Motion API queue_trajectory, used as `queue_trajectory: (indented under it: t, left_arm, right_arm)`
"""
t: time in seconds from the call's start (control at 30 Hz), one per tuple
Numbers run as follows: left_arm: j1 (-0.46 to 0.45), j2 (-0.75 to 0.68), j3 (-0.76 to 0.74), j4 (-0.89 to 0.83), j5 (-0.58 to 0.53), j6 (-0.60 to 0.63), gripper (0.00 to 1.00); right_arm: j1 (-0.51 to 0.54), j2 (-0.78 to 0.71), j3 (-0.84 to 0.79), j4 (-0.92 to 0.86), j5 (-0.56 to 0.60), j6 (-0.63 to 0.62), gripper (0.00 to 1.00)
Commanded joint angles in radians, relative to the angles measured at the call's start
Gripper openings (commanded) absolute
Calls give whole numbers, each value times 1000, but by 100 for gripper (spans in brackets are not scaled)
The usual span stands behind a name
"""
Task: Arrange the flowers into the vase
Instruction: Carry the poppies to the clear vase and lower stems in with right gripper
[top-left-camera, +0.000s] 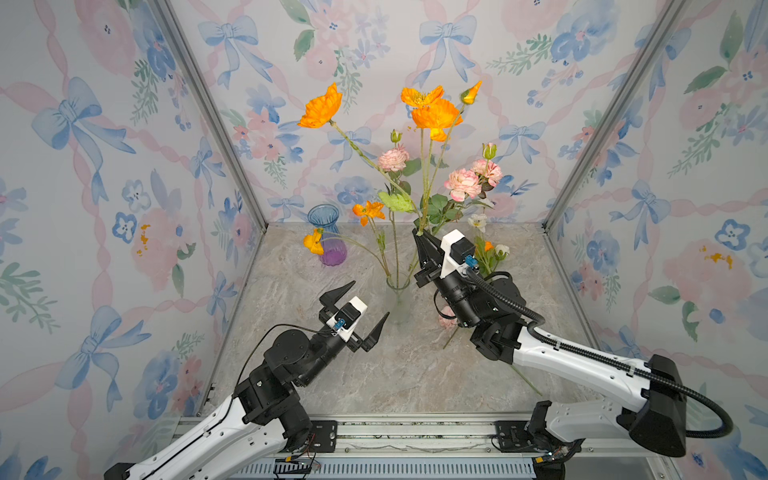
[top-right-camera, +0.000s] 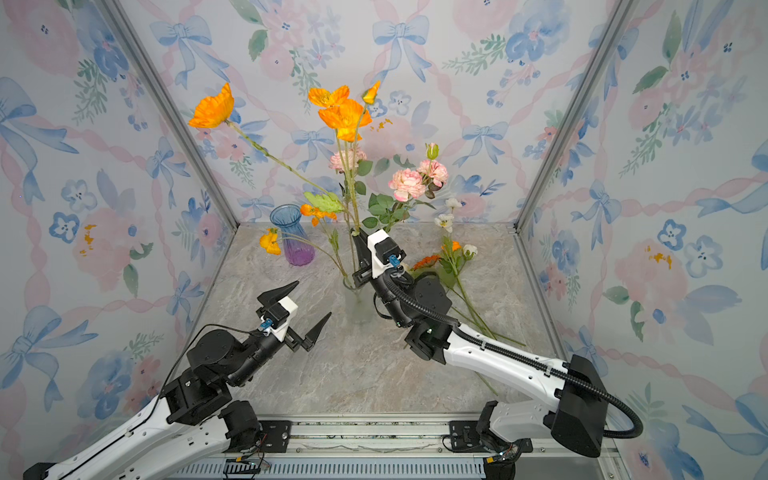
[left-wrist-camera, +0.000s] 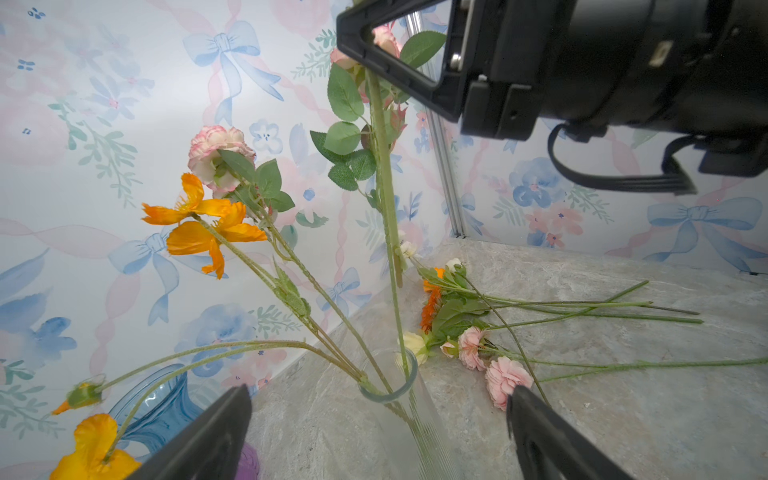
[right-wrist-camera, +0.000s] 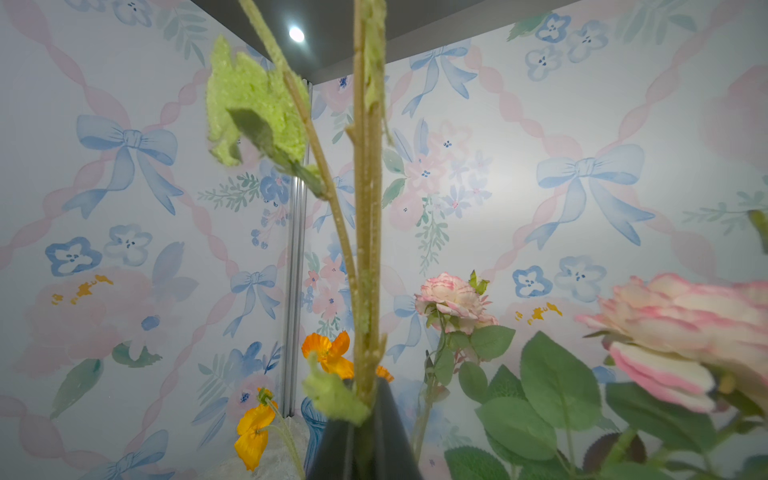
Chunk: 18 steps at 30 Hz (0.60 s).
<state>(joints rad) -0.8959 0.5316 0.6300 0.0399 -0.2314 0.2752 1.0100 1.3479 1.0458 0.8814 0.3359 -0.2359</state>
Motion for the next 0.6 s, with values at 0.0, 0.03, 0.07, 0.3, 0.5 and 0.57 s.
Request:
queue_trajectory:
  t: [0.0, 0.03, 0.07, 0.3, 0.5, 0.57]
  left_arm:
    - [9, 19, -13, -15, 8, -20, 98]
    - [10, 25, -12, -14, 9, -20, 98]
    - [12, 28, -12, -15, 12, -20, 98]
    - [23, 27, -14, -13, 18, -24, 98]
    - [25, 39, -15, -14, 23, -21, 98]
    - [24, 38, -14, -15, 24, -20, 98]
  right_arm:
    - [11, 53, -5, 140, -12, 10, 0]
    - [12, 68, -2, 143, -14, 9, 0]
    - [11, 88, 0, 154, -12, 6, 0]
    - [-3, 191, -7, 203, 36, -13, 0]
    - [-13, 249, -25, 215, 49, -43, 1]
    - [-17, 266, -35, 228, 54, -53, 1]
